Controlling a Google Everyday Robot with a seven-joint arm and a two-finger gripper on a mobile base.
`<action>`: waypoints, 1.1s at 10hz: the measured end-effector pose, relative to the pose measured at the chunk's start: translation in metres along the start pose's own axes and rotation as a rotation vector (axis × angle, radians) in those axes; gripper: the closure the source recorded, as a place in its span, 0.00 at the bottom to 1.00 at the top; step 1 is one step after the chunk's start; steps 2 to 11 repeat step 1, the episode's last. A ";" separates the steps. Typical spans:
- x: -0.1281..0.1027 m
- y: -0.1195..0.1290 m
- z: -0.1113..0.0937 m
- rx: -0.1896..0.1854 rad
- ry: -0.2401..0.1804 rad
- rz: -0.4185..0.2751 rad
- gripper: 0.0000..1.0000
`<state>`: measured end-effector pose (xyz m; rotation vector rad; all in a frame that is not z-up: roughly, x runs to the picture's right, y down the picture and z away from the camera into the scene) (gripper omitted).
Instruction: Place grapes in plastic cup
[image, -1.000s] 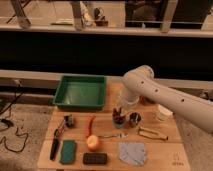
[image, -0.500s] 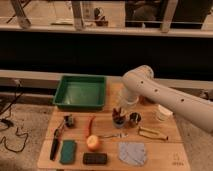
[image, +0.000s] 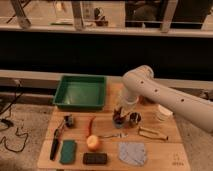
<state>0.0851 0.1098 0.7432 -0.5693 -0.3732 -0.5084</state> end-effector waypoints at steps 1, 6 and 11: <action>0.000 0.000 0.000 0.000 0.000 0.000 0.20; 0.000 0.000 0.000 0.000 0.000 0.000 0.20; 0.000 0.000 0.000 0.000 0.000 0.000 0.20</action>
